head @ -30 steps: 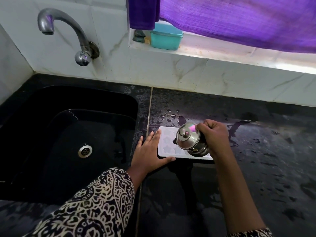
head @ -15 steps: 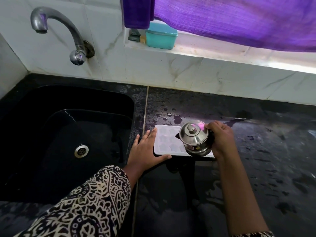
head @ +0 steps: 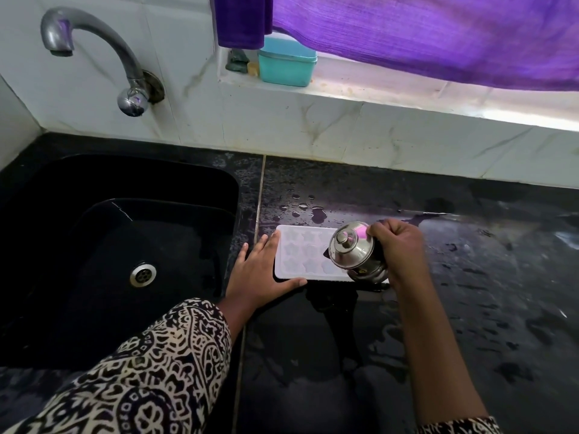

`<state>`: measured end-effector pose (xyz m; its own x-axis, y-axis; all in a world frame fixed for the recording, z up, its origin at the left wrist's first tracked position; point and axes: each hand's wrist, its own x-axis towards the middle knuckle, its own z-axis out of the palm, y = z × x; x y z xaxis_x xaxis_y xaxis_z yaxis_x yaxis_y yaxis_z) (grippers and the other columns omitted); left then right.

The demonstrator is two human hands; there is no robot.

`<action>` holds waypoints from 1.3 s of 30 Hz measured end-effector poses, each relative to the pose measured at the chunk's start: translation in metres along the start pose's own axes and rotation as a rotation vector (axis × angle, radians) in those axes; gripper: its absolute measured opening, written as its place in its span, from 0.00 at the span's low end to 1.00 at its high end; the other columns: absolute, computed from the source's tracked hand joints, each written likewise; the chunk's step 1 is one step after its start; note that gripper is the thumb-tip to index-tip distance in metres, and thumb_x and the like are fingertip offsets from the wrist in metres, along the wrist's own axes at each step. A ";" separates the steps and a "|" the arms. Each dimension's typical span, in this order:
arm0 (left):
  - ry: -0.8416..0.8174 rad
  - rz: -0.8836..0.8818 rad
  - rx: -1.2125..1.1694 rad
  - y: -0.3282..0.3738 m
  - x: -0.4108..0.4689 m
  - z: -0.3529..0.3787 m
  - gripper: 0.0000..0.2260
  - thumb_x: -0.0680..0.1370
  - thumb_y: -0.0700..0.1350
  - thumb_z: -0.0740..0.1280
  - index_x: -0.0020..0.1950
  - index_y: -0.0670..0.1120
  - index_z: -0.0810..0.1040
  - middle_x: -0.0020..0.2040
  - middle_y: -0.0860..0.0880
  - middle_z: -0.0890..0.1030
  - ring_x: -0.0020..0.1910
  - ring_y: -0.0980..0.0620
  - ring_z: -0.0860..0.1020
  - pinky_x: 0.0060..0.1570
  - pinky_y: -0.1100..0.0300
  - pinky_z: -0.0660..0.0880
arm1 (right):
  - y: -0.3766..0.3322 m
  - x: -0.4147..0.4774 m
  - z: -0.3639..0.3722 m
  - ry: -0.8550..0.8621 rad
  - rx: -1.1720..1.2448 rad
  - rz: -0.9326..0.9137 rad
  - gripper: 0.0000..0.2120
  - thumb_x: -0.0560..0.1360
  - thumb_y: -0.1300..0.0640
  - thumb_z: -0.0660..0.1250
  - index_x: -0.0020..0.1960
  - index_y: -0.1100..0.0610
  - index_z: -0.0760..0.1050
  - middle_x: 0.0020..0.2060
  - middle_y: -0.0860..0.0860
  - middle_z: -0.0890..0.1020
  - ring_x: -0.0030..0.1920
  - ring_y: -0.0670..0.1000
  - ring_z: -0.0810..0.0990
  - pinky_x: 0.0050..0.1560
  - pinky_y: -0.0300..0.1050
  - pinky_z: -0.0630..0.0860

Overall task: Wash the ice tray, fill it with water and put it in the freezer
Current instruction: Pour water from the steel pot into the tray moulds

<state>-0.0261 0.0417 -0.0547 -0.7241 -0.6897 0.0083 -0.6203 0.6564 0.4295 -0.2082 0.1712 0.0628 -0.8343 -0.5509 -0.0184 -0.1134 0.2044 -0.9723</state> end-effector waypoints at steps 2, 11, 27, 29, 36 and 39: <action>0.007 0.004 -0.003 -0.001 0.000 0.001 0.53 0.64 0.80 0.53 0.80 0.51 0.45 0.80 0.54 0.55 0.78 0.58 0.49 0.76 0.51 0.43 | -0.001 0.001 0.000 -0.007 -0.005 -0.011 0.09 0.68 0.66 0.66 0.33 0.68 0.70 0.27 0.56 0.65 0.29 0.52 0.61 0.32 0.42 0.61; 0.005 0.001 0.003 0.000 0.000 0.001 0.53 0.64 0.80 0.52 0.80 0.51 0.44 0.80 0.54 0.54 0.78 0.58 0.49 0.76 0.51 0.43 | -0.005 0.001 0.002 -0.031 -0.058 -0.049 0.12 0.70 0.66 0.66 0.30 0.60 0.67 0.24 0.53 0.64 0.26 0.48 0.61 0.26 0.37 0.61; 0.007 0.002 -0.007 0.000 0.000 0.001 0.53 0.65 0.79 0.54 0.80 0.50 0.45 0.80 0.54 0.54 0.78 0.58 0.49 0.76 0.51 0.43 | -0.007 0.003 0.002 -0.032 -0.077 -0.081 0.12 0.69 0.66 0.67 0.30 0.60 0.67 0.24 0.53 0.64 0.26 0.48 0.62 0.26 0.36 0.63; 0.012 0.001 -0.012 -0.001 0.000 0.002 0.53 0.65 0.79 0.54 0.80 0.50 0.45 0.80 0.54 0.54 0.78 0.58 0.49 0.76 0.51 0.43 | -0.007 0.002 0.002 -0.033 -0.079 -0.086 0.13 0.70 0.66 0.66 0.29 0.59 0.66 0.24 0.53 0.65 0.25 0.48 0.62 0.25 0.35 0.63; -0.002 -0.002 0.004 0.000 0.000 0.001 0.53 0.64 0.80 0.53 0.80 0.51 0.44 0.80 0.55 0.53 0.78 0.58 0.49 0.76 0.51 0.43 | -0.005 0.002 0.004 -0.026 -0.064 -0.082 0.16 0.70 0.67 0.66 0.27 0.57 0.65 0.20 0.48 0.65 0.22 0.43 0.61 0.24 0.33 0.63; 0.002 -0.003 -0.002 0.000 0.000 0.001 0.53 0.64 0.80 0.53 0.80 0.51 0.44 0.80 0.55 0.53 0.78 0.58 0.49 0.76 0.51 0.43 | -0.004 0.002 0.004 -0.026 -0.063 -0.089 0.16 0.69 0.67 0.67 0.27 0.57 0.65 0.21 0.49 0.64 0.23 0.45 0.61 0.24 0.34 0.63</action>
<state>-0.0263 0.0418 -0.0561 -0.7215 -0.6924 0.0085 -0.6220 0.6535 0.4313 -0.2072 0.1663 0.0658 -0.8053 -0.5897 0.0606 -0.2209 0.2038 -0.9538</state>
